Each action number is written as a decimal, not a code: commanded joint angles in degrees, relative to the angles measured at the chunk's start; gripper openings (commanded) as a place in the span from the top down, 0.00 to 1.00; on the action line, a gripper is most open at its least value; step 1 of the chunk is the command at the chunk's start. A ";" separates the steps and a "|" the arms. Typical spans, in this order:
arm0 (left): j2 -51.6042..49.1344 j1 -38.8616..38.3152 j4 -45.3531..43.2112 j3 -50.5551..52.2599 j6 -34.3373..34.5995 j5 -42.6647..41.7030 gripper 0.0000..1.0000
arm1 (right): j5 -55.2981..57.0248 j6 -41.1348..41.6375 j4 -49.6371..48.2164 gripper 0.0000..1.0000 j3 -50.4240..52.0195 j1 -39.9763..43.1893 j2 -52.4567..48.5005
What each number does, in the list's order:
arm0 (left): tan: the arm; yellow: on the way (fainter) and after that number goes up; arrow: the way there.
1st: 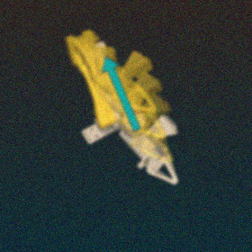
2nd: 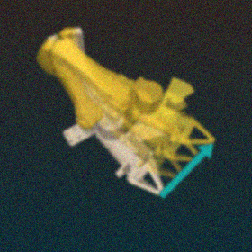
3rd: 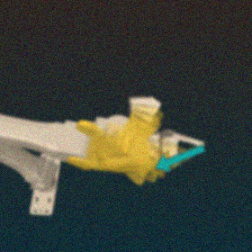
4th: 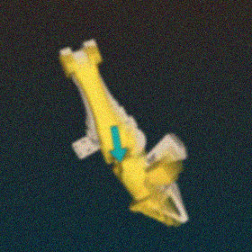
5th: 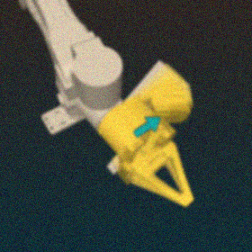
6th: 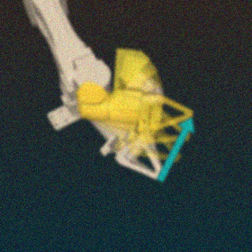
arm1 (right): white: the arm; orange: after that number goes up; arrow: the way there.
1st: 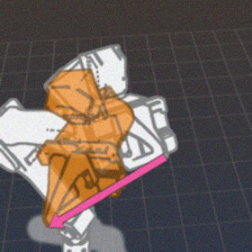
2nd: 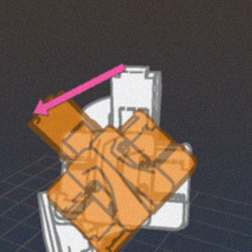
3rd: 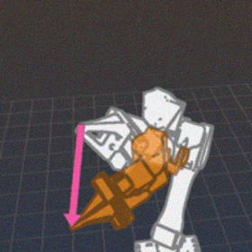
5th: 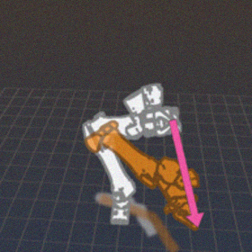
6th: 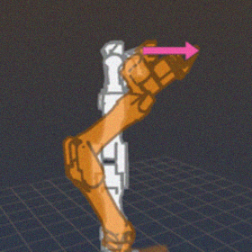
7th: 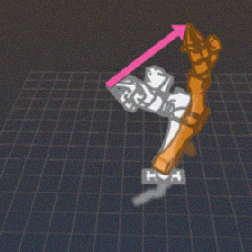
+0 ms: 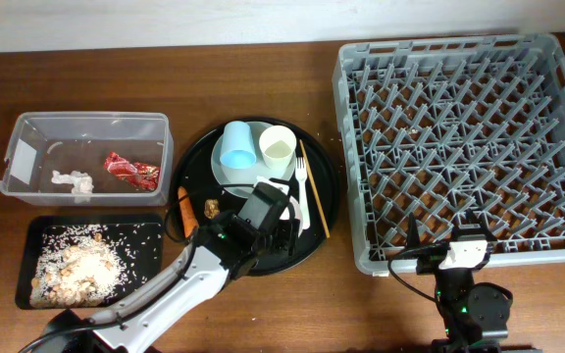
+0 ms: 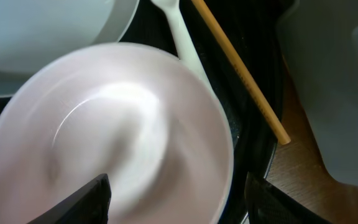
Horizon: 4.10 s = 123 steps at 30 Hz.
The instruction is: Sort waste into correct bins and load items into the dishwasher rack
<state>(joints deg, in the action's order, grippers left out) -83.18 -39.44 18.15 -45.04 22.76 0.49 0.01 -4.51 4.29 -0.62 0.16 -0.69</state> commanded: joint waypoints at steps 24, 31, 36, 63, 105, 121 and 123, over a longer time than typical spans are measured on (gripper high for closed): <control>-8.41 20.04 14.23 -9.09 -1.75 13.68 0.50 | 0.50 0.46 0.26 0.01 0.31 -0.15 0.33; -8.87 21.51 13.55 -9.09 -1.11 8.28 0.50 | 0.50 0.46 0.26 0.01 0.31 -0.15 0.33; -8.87 21.49 13.31 -8.46 -0.90 8.33 0.50 | 0.50 0.46 0.26 0.01 0.31 -0.15 0.33; -16.48 21.62 10.54 -8.24 2.08 8.28 0.51 | 0.50 0.46 0.26 0.01 0.31 -0.15 0.33; 18.10 43.08 28.28 -5.70 -1.81 1.79 0.59 | 0.50 0.46 0.26 0.01 0.31 -0.15 0.33; -1.92 28.98 20.13 -5.68 2.10 4.96 0.62 | 0.50 0.46 0.26 0.01 0.31 -0.15 0.33; -4.09 28.98 18.62 -5.68 2.12 4.94 0.61 | 0.50 0.46 0.26 0.01 0.31 -0.15 0.33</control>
<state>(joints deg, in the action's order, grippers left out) -84.71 -10.17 38.13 -49.69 24.12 4.10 0.01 -4.49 4.29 -0.62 0.16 -0.69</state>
